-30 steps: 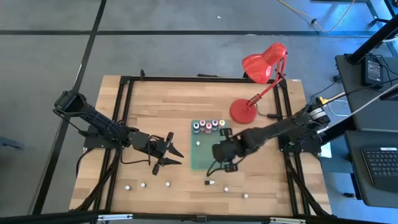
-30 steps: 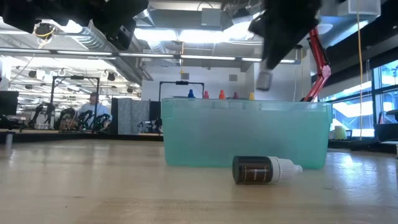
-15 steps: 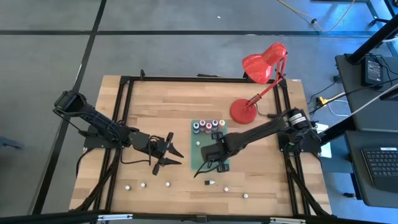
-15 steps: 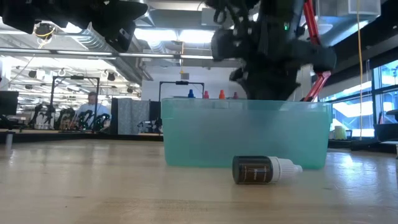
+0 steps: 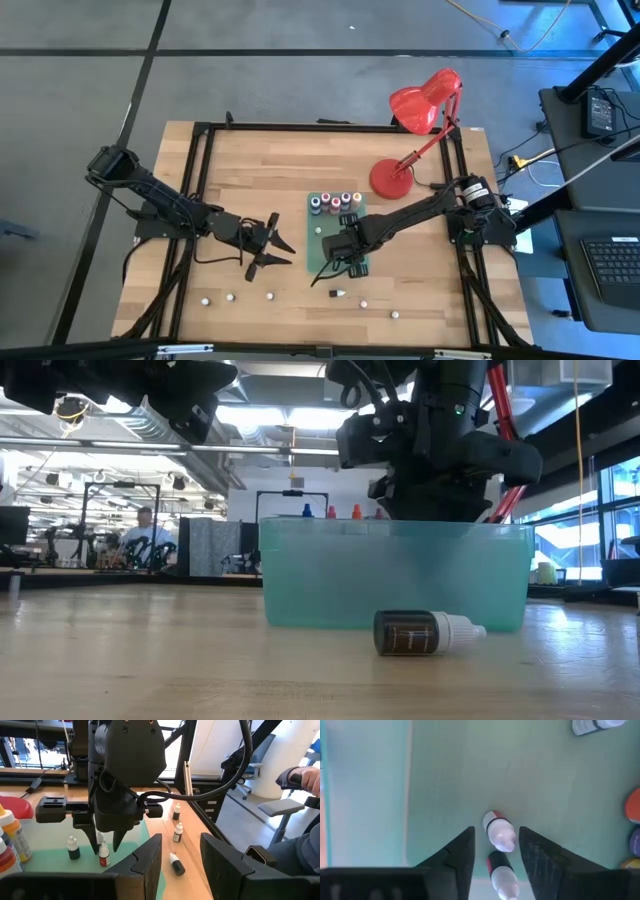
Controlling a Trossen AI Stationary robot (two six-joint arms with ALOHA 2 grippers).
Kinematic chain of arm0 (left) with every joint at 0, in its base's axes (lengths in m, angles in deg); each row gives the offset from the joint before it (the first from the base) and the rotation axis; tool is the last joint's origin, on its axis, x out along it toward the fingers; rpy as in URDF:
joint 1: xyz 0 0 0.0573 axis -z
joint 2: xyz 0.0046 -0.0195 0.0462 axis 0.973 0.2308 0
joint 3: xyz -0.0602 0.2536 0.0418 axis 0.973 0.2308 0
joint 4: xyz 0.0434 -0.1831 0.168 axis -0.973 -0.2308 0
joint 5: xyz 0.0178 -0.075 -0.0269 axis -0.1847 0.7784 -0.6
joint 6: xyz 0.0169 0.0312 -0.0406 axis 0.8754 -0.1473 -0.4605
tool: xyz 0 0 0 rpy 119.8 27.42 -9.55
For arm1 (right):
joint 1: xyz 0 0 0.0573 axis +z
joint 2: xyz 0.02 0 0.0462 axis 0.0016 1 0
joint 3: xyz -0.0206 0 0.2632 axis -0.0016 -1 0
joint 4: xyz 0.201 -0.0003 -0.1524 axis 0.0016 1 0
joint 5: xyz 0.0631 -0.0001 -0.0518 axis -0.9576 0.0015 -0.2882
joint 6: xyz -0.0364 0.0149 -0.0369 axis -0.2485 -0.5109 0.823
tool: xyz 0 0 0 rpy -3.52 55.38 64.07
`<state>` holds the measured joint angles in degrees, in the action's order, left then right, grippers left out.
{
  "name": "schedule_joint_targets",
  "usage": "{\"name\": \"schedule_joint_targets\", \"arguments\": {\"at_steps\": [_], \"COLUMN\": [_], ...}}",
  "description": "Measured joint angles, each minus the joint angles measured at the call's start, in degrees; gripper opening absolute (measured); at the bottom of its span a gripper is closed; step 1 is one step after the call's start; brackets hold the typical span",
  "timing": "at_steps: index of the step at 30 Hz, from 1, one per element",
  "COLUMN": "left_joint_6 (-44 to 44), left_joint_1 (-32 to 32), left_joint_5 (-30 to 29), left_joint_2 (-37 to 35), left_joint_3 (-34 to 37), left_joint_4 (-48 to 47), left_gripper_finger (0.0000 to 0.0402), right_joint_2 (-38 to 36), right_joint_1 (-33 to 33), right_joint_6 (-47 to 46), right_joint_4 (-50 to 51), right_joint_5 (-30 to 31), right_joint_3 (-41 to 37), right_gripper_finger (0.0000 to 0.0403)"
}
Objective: Pick & Place food coloring
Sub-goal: Put the small green food coloring bottle into the green bin
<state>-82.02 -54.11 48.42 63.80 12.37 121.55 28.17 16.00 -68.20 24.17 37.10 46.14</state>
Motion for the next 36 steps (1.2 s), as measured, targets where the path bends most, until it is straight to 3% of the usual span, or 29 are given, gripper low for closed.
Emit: {"name": "schedule_joint_targets", "arguments": {"at_steps": [7,19,22,29,32,36], "left_joint_6": [-0.02,-1.71,-1.72,-1.66,-2.03,-9.67], "left_joint_1": [0.00,0.00,0.00,0.00,-0.04,-0.15], "left_joint_5": [0.02,0.04,0.07,0.09,-0.10,0.72], "left_joint_2": [0.00,0.00,0.00,0.00,0.00,-0.02], "left_joint_3": [0.00,0.00,0.00,0.00,0.00,-0.04], "left_joint_4": [0.01,0.07,0.08,0.16,0.58,1.22], "left_gripper_finger": [0.0130,0.0130,0.0130,0.0130,0.0130,0.0130], "right_joint_2": [-0.20,-3.96,-8.32,-22.37,-27.84,-33.16], "right_joint_1": [-0.01,2.59,5.52,15.83,19.86,23.20], "right_joint_6": [-0.25,-2.97,-5.88,-17.40,-18.86,-19.73], "right_joint_4": [2.75,11.59,11.30,3.82,-3.38,-14.65], "right_joint_5": [-0.04,0.19,3.19,21.35,23.96,24.50], "right_joint_3": [1.68,9.08,6.27,-7.17,-14.09,-23.21], "right_gripper_finger": [0.0193,0.0192,0.0192,0.0193,0.0193,0.0193]}}
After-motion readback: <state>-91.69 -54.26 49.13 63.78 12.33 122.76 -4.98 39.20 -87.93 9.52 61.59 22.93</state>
